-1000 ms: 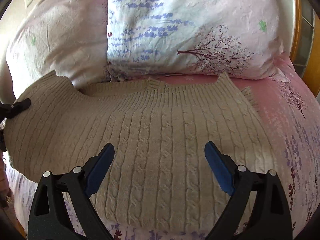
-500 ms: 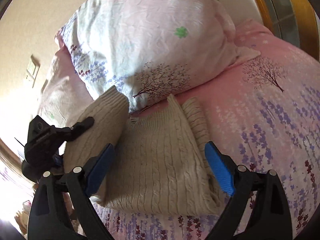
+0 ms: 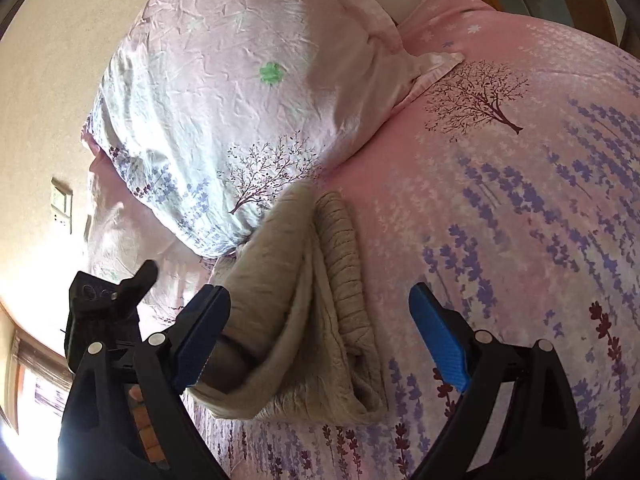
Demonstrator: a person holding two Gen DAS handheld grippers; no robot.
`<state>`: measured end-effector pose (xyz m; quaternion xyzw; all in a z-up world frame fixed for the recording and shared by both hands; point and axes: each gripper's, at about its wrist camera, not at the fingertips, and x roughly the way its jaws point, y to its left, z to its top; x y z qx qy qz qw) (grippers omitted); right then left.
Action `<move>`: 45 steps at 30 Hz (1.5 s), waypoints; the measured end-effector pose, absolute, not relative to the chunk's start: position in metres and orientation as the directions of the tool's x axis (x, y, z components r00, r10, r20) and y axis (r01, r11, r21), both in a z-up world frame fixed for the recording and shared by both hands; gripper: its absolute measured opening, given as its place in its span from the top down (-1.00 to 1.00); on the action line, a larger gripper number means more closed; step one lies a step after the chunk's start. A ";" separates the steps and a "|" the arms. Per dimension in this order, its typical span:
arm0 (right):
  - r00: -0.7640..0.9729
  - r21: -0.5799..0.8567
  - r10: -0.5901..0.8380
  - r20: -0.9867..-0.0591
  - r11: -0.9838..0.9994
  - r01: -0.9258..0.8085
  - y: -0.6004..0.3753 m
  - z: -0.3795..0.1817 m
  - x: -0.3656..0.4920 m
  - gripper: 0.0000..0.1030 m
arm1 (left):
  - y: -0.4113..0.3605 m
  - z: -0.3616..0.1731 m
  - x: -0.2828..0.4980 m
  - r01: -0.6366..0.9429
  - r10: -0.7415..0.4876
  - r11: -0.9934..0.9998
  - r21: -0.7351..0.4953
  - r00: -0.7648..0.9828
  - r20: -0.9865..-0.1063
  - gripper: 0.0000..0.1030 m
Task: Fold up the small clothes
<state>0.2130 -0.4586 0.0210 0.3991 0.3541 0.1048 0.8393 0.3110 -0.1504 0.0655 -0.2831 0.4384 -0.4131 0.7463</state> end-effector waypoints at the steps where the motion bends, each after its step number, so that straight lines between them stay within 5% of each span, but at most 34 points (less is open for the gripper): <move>1: 0.725 0.745 0.465 -0.508 0.659 0.099 -0.457 0.021 0.213 -0.79 | -0.139 0.070 0.306 0.376 -0.854 0.517 -0.769 0.292 -0.431 -0.28; 8: 0.692 0.752 0.516 -0.505 0.656 0.060 -0.441 0.026 0.229 -0.49 | -0.045 0.069 0.287 0.298 -0.636 0.764 -0.572 0.499 -0.589 -0.36; 16: 0.639 0.698 0.490 -0.593 0.709 0.105 -0.423 0.018 0.267 -0.28 | -0.010 0.031 0.295 0.220 -0.607 0.787 -0.577 0.441 -0.661 -0.39; 18: 0.623 0.688 0.492 -0.608 0.719 0.103 -0.419 0.014 0.273 0.13 | -0.020 0.025 0.297 0.222 -0.610 0.787 -0.575 0.421 -0.671 -0.39; 19: 0.618 0.679 0.490 -0.615 0.727 0.100 -0.416 0.012 0.274 0.53 | -0.026 0.023 0.299 0.224 -0.610 0.788 -0.574 0.413 -0.676 -0.39; 20: 0.624 0.666 0.478 -0.618 0.741 0.092 -0.414 0.013 0.272 0.66 | -0.028 0.020 0.299 0.229 -0.617 0.783 -0.578 0.403 -0.676 -0.37; 27: 0.749 0.598 0.414 -0.518 0.801 -0.029 -0.411 0.051 0.240 0.74 | -0.041 0.023 0.290 0.301 -0.631 0.776 -0.555 0.400 -0.665 -0.28; 31: 0.693 0.564 0.361 -0.624 0.822 0.081 -0.421 0.022 0.251 0.75 | -0.044 0.021 0.286 0.315 -0.639 0.769 -0.556 0.384 -0.667 -0.27; 35: 0.728 0.567 0.353 -0.587 0.821 0.059 -0.428 0.025 0.244 0.82 | -0.048 0.021 0.280 0.330 -0.630 0.777 -0.536 0.387 -0.674 -0.27; 40: 0.685 0.538 0.307 -0.660 0.830 0.146 -0.440 0.005 0.255 0.81 | -0.059 0.020 0.273 0.352 -0.621 0.783 -0.513 0.391 -0.679 -0.27; 43: 0.686 0.579 0.331 -0.648 0.800 0.161 -0.443 0.004 0.251 0.75 | -0.065 0.020 0.265 0.361 -0.604 0.795 -0.487 0.402 -0.688 -0.30; 45: 0.695 0.603 0.337 -0.636 0.779 0.174 -0.450 0.012 0.239 0.54 | -0.065 0.022 0.258 0.363 -0.598 0.799 -0.479 0.406 -0.691 -0.33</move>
